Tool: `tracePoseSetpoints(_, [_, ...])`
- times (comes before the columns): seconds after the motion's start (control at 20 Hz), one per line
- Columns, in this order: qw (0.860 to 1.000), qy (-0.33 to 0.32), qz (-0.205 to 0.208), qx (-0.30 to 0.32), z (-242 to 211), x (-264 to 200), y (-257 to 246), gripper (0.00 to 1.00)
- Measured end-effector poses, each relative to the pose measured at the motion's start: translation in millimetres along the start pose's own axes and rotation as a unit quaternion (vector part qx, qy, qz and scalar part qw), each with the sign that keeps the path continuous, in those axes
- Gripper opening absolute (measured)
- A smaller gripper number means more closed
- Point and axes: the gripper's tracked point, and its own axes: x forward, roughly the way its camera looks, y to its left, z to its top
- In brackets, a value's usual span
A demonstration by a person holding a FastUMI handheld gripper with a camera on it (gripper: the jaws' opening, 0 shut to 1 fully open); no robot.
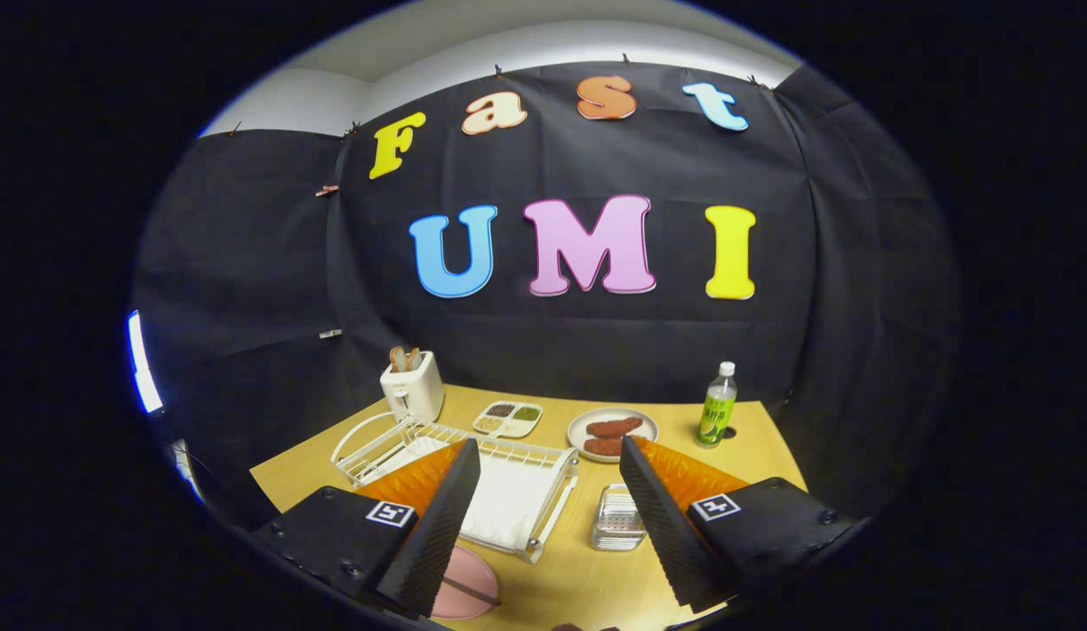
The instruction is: Take the plate from the dish rack, then take the spoon from the basket and place it into the plate.
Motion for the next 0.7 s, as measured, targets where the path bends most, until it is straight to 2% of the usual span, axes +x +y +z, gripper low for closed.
tracePoseSetpoints(0.1, [0.999,-0.021,-0.023,-0.011,25,-14,-14,0.98])
tracePoseSetpoints(0.3, [0.995,-0.065,-0.078,0.010,61,-42,-30,0.98])
tracePoseSetpoints(0.45, [0.990,-0.067,-0.120,0.022,49,-56,-30,0.98])
tracePoseSetpoints(0.7, [0.987,-0.055,-0.152,0.021,31,-58,-15,0.98])
